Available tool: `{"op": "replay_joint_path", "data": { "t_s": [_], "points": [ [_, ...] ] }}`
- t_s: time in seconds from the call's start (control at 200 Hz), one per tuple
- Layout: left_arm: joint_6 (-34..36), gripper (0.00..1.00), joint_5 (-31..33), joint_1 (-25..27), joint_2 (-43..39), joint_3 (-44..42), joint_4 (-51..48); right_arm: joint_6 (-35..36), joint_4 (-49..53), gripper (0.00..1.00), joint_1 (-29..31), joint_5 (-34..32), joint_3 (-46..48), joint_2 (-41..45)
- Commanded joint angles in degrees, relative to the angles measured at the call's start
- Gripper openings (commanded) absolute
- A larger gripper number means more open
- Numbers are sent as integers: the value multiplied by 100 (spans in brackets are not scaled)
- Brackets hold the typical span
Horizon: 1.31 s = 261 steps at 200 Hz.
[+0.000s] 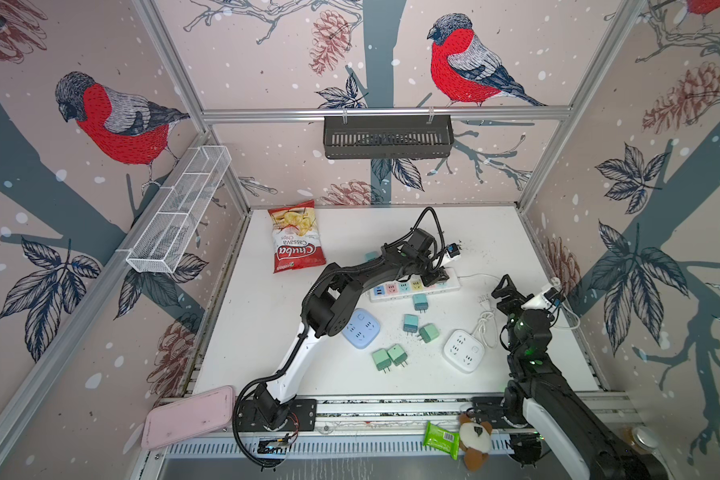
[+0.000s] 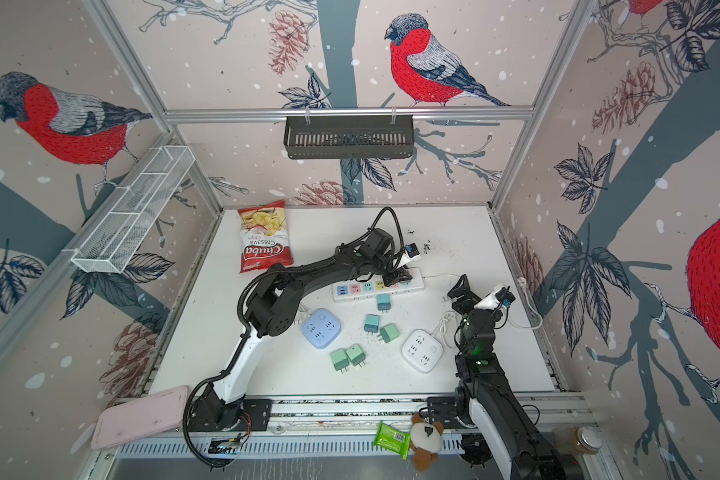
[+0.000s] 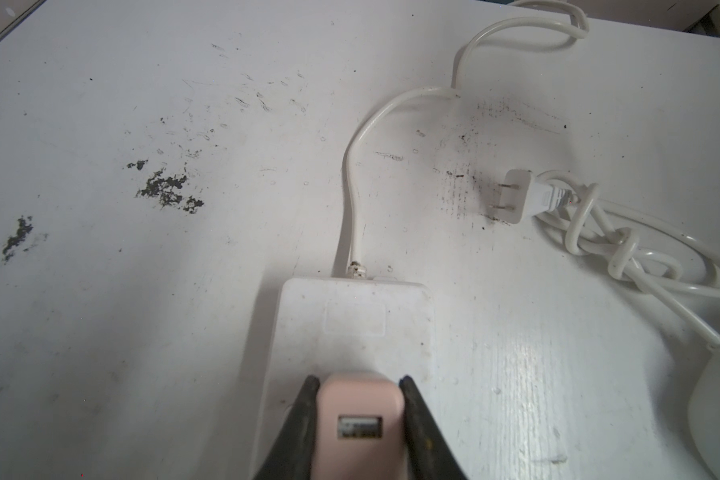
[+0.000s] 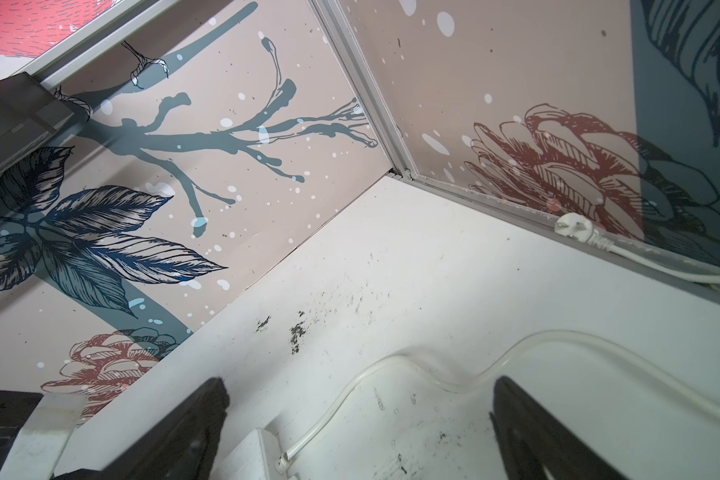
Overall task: Insert the plug
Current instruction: 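Lower and press the pink adapter into the socket with the left gripper, then open the left gripper and withdraw it while the right reaches toward teal adapters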
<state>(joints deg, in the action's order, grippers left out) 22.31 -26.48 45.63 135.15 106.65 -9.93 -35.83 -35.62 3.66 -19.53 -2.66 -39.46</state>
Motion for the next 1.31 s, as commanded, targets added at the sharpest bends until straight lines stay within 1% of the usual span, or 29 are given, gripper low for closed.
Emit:
{"op": "replay_joint_path", "data": {
  "t_s": [0.0,0.15,0.24,0.29,0.38,0.525,0.595,0.696,0.736,0.786,0.856,0.876,0.931,1.006,1.051,1.121,1.176,1.246,1.301],
  "points": [
    [30,99,157,-19,-232,-31,-386,-29,0,100,-6,11,3,-3],
    [12,99,53,-19,-784,-101,-361,-29,-15,100,-6,10,0,-15],
    [-32,99,30,6,-1373,-546,-101,-20,-15,100,-6,11,-5,-22],
    [-70,99,44,25,-1841,-989,245,-27,-14,100,-6,11,-11,-13],
    [-204,99,126,20,-2769,-2097,1026,-12,-16,100,-6,26,-10,-24],
    [-505,99,532,-25,-4368,-3922,2178,15,-23,100,6,79,-19,-33],
    [-927,99,800,-133,-5123,-4622,2420,37,-25,100,18,127,-17,-25],
    [-1264,99,815,-424,-6190,-5548,2381,84,-48,100,43,179,-27,-39],
    [-1402,99,998,-532,-6617,-5927,2420,109,-53,100,62,211,-39,-46],
    [-1560,99,1437,-596,-7131,-6474,2522,152,-51,99,103,221,-43,-60],
    [-1739,99,2197,-642,-7776,-7154,2655,239,-36,98,206,220,-89,-76],
    [-1821,99,2513,-651,-7927,-7323,2707,268,-19,97,244,203,-94,-72],
    [-2010,99,3135,-668,-8368,-7866,2937,370,58,96,399,140,-154,-54],
    [-2182,99,3615,-721,-8936,-8598,3317,533,246,94,779,-77,-271,-12],
    [-2274,99,3843,-792,-9248,-8966,3492,632,384,94,1056,-342,-386,-3],
    [-2424,99,3990,-993,-9566,-9335,3554,619,773,94,1583,-690,-676,-40],
    [-2551,99,3946,-1233,-9681,-9482,3499,595,1023,93,1963,-684,-956,-128],
    [-2921,99,4008,-1531,-9650,-9652,3682,558,1300,93,2485,-728,-1333,-346],
    [-3146,99,3997,-1708,-9560,-9629,3676,535,1480,92,2928,-789,-1616,-609]
  ]
}}
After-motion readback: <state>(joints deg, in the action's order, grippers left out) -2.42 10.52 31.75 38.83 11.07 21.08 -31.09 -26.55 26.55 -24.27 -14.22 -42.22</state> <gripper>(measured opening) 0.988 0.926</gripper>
